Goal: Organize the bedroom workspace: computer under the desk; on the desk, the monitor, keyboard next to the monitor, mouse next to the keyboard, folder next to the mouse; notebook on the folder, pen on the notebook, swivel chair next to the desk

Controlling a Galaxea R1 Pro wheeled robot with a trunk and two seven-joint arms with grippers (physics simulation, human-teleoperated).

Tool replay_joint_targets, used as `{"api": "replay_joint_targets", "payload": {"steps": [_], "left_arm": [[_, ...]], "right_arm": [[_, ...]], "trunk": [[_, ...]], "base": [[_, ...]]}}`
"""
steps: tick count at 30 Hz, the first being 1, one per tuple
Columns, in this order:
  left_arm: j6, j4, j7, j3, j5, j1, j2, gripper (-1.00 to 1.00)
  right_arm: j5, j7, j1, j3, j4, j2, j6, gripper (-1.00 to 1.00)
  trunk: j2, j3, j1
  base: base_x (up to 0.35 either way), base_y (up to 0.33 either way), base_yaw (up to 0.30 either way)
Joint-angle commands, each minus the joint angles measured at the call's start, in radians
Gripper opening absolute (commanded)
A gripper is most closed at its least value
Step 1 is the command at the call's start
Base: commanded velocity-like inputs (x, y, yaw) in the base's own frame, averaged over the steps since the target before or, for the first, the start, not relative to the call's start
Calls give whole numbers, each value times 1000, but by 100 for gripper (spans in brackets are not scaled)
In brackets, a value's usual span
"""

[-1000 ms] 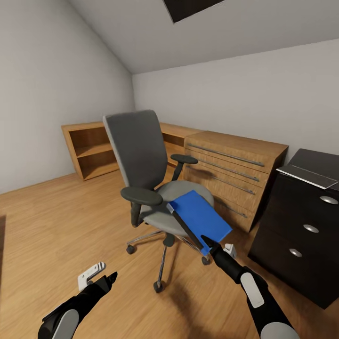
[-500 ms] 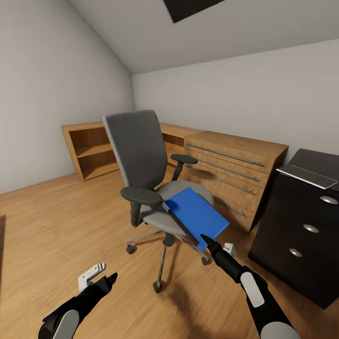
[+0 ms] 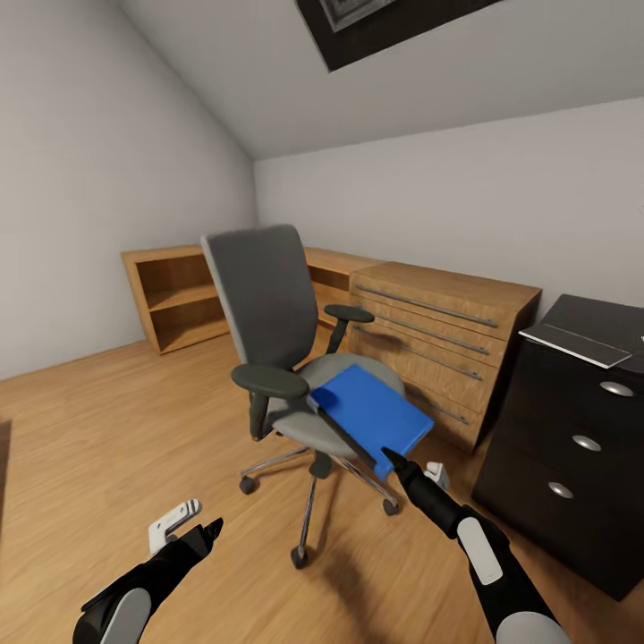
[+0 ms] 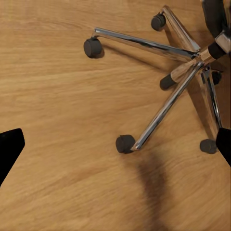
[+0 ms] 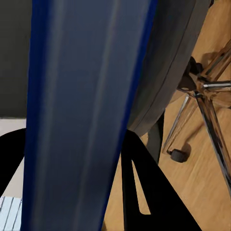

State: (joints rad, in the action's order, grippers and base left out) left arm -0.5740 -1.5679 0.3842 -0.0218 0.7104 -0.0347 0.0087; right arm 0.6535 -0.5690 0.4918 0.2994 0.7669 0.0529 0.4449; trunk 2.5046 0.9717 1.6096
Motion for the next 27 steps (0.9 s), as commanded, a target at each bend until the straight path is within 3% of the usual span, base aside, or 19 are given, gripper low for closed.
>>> {"api": "replay_joint_targets", "payload": {"steps": [1,13,21,22,27], "left_arm": [[-3,-1,9,0,11,-1,0,100],[0,14,11,3,8,-1,-1,100],[1,34,14,3,7,-1,0,100],[3,70,16,3,5,0,0,100],[4,118,15,3,4,-1,-1,100]], "right_arm": [[4,-2,1,4,0,1,8,-100],[3,-68,-1,8,4,-3,8,-100],[8,-88,-1,11,3,-52,8,-100],[9,-88,-1,12,3,-59,8,-100],[9,-89,-1,16,4,-67,8,-100]], "trunk": [[0,-3,-1],[-3,-49,-6],[-5,-80,-10],[-12,-83,-13],[-47,-99,-33]], "base": [[0,0,0],[0,0,0],[0,0,0],[0,0,0],[-19,0,0]]}}
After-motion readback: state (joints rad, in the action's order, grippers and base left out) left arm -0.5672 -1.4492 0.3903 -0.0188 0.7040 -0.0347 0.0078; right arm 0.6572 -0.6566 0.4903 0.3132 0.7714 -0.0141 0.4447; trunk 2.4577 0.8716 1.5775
